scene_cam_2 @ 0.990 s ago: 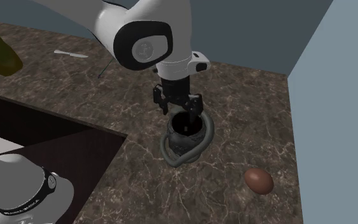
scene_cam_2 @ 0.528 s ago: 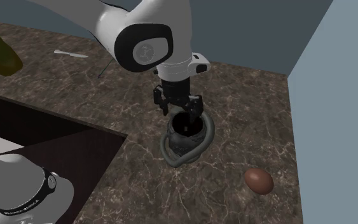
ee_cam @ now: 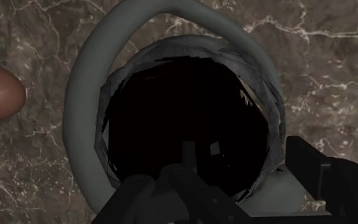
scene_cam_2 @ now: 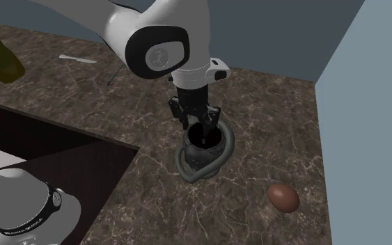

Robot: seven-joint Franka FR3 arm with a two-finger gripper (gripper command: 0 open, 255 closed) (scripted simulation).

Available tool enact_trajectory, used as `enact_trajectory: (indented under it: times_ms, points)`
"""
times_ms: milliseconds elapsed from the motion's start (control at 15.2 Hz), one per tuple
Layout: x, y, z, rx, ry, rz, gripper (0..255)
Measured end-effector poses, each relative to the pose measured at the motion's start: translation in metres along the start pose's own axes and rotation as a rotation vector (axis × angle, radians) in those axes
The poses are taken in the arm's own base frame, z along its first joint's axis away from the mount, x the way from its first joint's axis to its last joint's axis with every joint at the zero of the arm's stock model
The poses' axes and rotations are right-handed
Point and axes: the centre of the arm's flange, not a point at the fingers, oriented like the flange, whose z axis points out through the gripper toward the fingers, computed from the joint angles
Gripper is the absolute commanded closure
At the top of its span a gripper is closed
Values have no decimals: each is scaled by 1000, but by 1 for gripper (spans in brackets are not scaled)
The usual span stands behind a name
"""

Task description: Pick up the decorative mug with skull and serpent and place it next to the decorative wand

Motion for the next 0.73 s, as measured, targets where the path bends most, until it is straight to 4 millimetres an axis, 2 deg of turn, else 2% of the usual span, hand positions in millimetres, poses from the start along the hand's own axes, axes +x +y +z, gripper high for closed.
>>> enact_trajectory:
  times_ms: [198,726]
  points:
    - [0,0,-2,1,-1,0,255]
    - [-2,5,-41,1,-1,-1,255]
